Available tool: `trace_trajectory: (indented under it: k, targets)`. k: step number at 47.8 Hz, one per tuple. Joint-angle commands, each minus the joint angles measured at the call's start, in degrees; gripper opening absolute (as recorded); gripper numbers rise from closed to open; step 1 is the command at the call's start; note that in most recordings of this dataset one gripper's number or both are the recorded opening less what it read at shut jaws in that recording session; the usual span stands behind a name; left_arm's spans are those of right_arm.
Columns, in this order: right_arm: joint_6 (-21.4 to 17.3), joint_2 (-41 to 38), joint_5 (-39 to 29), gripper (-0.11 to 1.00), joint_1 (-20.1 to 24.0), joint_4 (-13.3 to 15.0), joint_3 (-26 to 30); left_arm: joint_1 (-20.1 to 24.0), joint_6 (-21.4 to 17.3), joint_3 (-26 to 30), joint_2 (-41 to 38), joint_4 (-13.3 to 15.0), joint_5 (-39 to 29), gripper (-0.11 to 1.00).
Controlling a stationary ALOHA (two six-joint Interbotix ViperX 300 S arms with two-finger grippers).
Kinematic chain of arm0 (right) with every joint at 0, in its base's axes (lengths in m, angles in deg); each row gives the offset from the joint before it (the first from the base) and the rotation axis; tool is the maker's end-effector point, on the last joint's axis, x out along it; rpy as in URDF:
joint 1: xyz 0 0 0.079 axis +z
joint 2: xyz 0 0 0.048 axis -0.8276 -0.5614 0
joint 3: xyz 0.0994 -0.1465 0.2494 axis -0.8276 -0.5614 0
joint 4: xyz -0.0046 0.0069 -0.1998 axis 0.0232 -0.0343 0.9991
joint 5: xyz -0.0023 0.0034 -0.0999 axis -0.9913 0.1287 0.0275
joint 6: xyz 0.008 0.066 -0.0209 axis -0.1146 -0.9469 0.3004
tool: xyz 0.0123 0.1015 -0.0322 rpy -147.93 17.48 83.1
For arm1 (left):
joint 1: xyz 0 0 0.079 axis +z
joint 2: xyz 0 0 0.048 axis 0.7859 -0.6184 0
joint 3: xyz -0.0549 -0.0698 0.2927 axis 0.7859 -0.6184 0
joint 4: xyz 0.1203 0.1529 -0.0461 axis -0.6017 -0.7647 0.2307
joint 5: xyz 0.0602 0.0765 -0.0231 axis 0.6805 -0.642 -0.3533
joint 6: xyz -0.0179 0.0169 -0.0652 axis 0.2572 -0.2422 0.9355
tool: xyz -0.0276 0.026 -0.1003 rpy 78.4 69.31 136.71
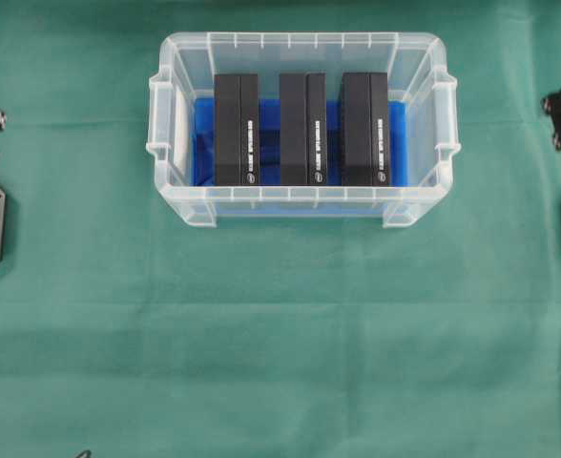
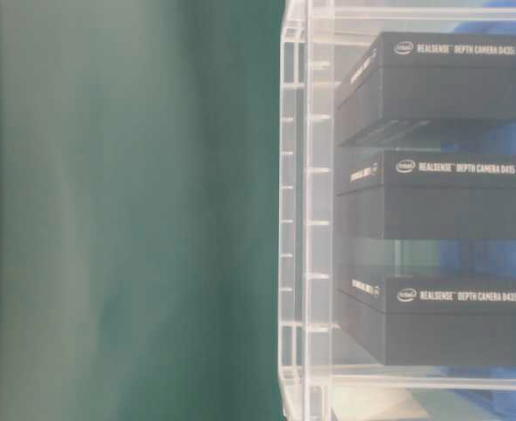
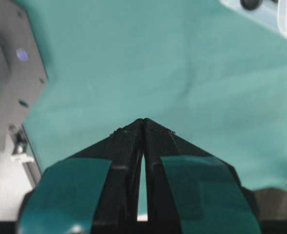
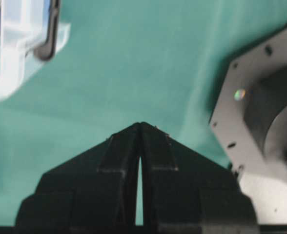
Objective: Take out the box from the case.
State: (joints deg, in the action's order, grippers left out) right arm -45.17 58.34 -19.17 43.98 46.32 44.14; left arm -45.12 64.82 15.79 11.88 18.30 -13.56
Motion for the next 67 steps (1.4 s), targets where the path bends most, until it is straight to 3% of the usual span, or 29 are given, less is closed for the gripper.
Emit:
trace_trajectory:
  k: [1,10,30,39,44,53,55,58,67]
  targets:
    - [2.37,-0.18,0.7,0.0,-3.16,0.18,1.32,4.31,-2.72,1.67,-0.53,-0.09,0.26,0.01]
    - [5.63,-1.05,2.02,0.0,-7.03,0.09,1.32,7.47,-4.92,2.11,-1.23,0.18,0.26,0.01]
    - [6.06,-1.41,3.16,0.0,-7.21,0.09,0.97,7.56,-5.01,2.02,-1.23,0.62,0.18,0.02]
    - [5.89,-1.41,4.75,0.02,-7.21,0.0,0.79,7.56,-4.66,1.67,-0.62,0.7,0.35,0.11]
    - [5.63,-1.41,5.01,0.21,-7.12,0.26,0.62,7.56,-4.39,1.32,0.26,0.7,0.35,0.31]
    - [5.54,-2.11,4.66,0.79,-7.12,1.49,-0.18,7.56,-3.78,1.05,0.7,0.7,0.35,0.83]
    - [5.54,-2.29,4.48,0.88,-7.12,1.67,-0.26,7.56,-3.96,1.05,0.62,0.7,0.35,0.92]
    - [5.36,-2.64,4.39,0.95,-7.12,2.02,-0.26,7.56,-4.31,1.05,0.53,0.7,0.35,0.94]
    - [5.01,-3.16,4.31,0.96,-7.12,2.29,-0.18,7.56,-5.27,1.14,0.35,0.79,0.35,0.93]
